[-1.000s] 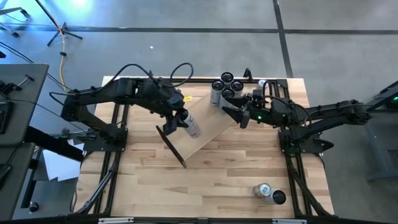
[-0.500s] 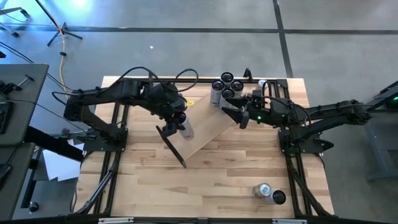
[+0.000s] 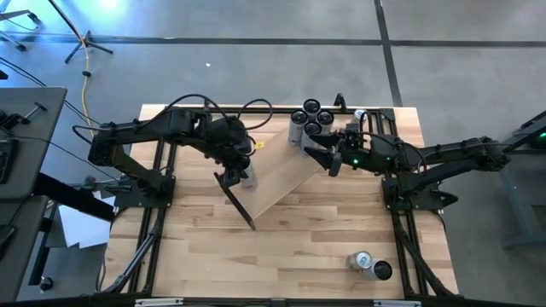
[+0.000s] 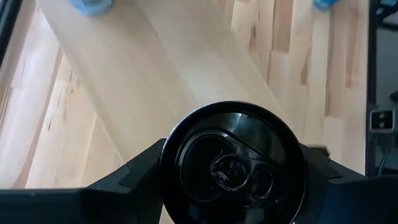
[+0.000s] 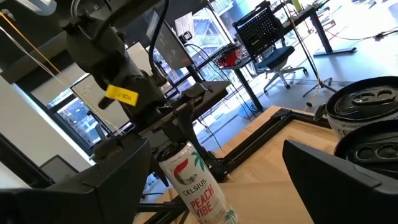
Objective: Place canned beverage on shelf
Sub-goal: Put the top white-pink soda can on the shelf
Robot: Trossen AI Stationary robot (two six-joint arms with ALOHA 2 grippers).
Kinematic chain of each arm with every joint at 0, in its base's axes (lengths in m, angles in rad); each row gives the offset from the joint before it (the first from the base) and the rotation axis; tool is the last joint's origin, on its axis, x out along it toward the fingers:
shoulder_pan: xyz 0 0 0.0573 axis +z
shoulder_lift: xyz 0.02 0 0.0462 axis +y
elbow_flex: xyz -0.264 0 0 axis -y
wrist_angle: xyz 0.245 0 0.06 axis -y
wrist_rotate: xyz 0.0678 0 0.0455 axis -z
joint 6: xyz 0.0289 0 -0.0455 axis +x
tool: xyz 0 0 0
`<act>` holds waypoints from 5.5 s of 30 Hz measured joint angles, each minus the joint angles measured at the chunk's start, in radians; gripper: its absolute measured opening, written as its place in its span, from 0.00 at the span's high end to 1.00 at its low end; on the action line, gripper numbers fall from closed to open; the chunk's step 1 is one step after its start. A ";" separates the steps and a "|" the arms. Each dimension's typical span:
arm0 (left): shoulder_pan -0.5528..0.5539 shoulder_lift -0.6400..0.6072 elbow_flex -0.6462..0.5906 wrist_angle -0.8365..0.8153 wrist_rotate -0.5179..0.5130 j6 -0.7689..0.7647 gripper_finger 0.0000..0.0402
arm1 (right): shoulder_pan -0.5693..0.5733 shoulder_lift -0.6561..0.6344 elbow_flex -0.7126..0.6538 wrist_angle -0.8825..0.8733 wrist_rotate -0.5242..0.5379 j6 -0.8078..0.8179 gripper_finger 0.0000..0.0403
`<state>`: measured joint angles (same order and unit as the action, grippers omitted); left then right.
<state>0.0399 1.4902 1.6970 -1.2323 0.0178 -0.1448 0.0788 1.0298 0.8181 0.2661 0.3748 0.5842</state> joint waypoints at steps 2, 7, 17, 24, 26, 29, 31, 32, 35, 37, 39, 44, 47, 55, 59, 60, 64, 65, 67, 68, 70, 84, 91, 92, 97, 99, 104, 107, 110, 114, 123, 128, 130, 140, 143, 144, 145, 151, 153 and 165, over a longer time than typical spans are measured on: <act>0.000 0.000 0.000 -0.021 0.000 0.000 0.44 | 0.000 0.000 0.000 0.000 0.000 -0.005 0.13; 0.000 0.000 0.000 -0.033 -0.003 0.000 0.44 | 0.000 0.001 0.000 0.000 0.010 -0.008 0.13; 0.000 0.000 0.000 -0.035 -0.005 0.046 0.44 | 0.000 0.031 0.000 0.001 0.017 -0.008 0.13; 0.000 0.000 0.000 -0.033 -0.008 0.051 0.40 | 0.000 0.037 0.000 0.013 0.016 -0.008 0.13; 0.000 0.000 0.000 -0.027 -0.008 0.051 0.39 | 0.000 0.037 0.000 0.013 0.015 -0.008 0.13; 0.000 0.000 0.000 -0.027 -0.008 0.055 0.39 | 0.000 0.037 0.000 0.015 0.015 -0.008 0.13; 0.000 0.000 0.000 -0.027 -0.008 0.073 0.39 | 0.000 0.037 0.000 0.014 0.015 -0.008 0.13; 0.000 0.000 0.000 -0.027 -0.008 0.083 0.39 | 0.000 0.037 0.000 0.015 0.014 -0.008 0.13; 0.000 0.000 0.000 -0.021 -0.008 0.103 0.39 | 0.000 0.037 0.000 0.015 0.008 -0.008 0.13; 0.000 0.003 0.000 -0.020 -0.008 0.103 0.39 | 0.000 0.037 0.000 0.016 0.006 -0.008 0.13; 0.000 0.004 0.000 -0.021 -0.008 0.096 0.39 | 0.000 0.037 0.000 0.015 0.005 -0.008 0.13; 0.000 0.004 0.000 -0.020 -0.008 0.097 0.39 | 0.000 0.037 0.000 0.015 0.001 -0.008 0.13; 0.000 0.004 0.000 -0.021 -0.008 0.095 0.39 | 0.000 0.037 0.000 0.015 -0.007 -0.008 0.13; 0.000 0.004 0.000 -0.021 -0.008 0.095 0.38 | 0.000 0.037 0.000 0.016 -0.008 -0.008 0.13; 0.000 0.004 0.000 -0.026 -0.008 0.095 0.36 | 0.000 0.036 0.000 0.016 -0.009 -0.008 0.13; 0.000 0.004 0.000 -0.027 -0.008 0.095 0.36 | 0.000 0.036 0.000 0.016 -0.008 -0.008 0.13; 0.000 0.004 0.000 -0.025 -0.005 0.094 0.32 | 0.000 0.036 0.000 0.016 -0.008 -0.008 0.13; 0.000 0.004 0.000 -0.025 -0.005 0.094 0.31 | 0.000 0.036 0.000 0.016 -0.008 -0.008 0.13; 0.000 0.004 0.000 -0.025 -0.005 0.095 0.30 | 0.000 0.036 0.000 0.016 -0.008 -0.008 0.13; 0.000 0.004 0.000 -0.025 -0.005 0.095 0.29 | 0.000 0.036 0.000 0.016 -0.008 -0.008 0.13; 0.000 0.004 0.000 -0.025 -0.005 0.095 0.28 | 0.000 0.036 0.000 0.016 -0.008 -0.008 0.13; 0.000 0.004 0.000 -0.026 -0.059 0.097 0.28 | 0.000 0.036 0.000 0.016 -0.008 -0.008 0.13; 0.000 0.004 0.000 -0.027 -0.060 0.096 0.28 | 0.000 0.036 0.000 0.015 -0.008 -0.008 0.13; 0.000 0.004 0.000 -0.027 -0.060 0.096 0.28 | 0.000 0.036 0.000 0.016 -0.008 -0.008 0.13; 0.000 0.004 0.000 -0.019 -0.062 0.097 0.28 | 0.000 0.036 0.000 0.015 -0.008 -0.008 0.13; 0.000 0.004 0.000 -0.017 -0.064 0.097 0.28 | 0.000 0.036 0.000 0.015 -0.008 -0.008 0.13; 0.000 0.004 0.000 0.026 -0.064 0.097 0.28 | 0.000 0.036 0.000 0.015 -0.008 -0.008 0.13; 0.000 0.004 0.000 0.030 -0.064 0.096 0.28 | 0.000 0.036 0.000 0.015 -0.008 -0.008 0.13; 0.000 0.004 0.000 0.026 -0.064 0.097 0.28 | 0.000 0.036 0.000 0.015 -0.008 -0.008 0.13; 0.000 0.004 0.000 0.026 -0.064 0.096 0.28 | 0.000 0.036 0.000 0.015 -0.008 -0.008 0.13; 0.000 0.004 0.000 0.026 -0.064 0.068 0.26 | 0.000 0.036 0.000 0.015 -0.008 -0.008 0.13; 0.000 0.004 0.000 0.026 -0.064 0.060 0.18 | 0.000 0.036 0.000 0.015 -0.008 -0.008 0.13; 0.000 0.004 0.000 0.025 -0.064 0.060 0.13 | 0.000 0.036 0.000 0.015 -0.008 -0.008 0.13; 0.000 0.004 0.000 0.029 -0.064 0.093 0.01 | 0.000 0.036 0.000 0.014 -0.008 -0.008 0.13; 0.000 0.004 0.000 0.031 -0.064 0.051 0.01 | 0.000 0.036 0.000 0.011 -0.008 -0.008 0.13; 0.000 0.004 0.000 0.031 -0.064 0.046 0.01 | 0.000 0.036 0.000 0.009 -0.008 -0.008 0.13; 0.000 0.004 0.000 0.031 -0.064 0.045 0.01 | 0.000 0.036 0.000 0.008 -0.008 -0.008 0.13; 0.000 0.004 0.000 0.034 -0.063 0.043 0.01 | 0.000 0.036 0.000 0.008 -0.008 -0.008 0.13; 0.000 0.004 0.000 0.035 -0.063 0.043 0.01 | 0.000 0.036 0.000 0.008 -0.008 -0.008 0.13; 0.000 -0.004 0.065 0.057 -0.064 0.060 0.01 | 0.000 0.036 0.000 0.008 -0.008 -0.008 0.13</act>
<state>0.0395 1.4860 1.7619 -1.1755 -0.0460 -0.0849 0.0788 1.0657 0.8181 0.2737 0.3668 0.5762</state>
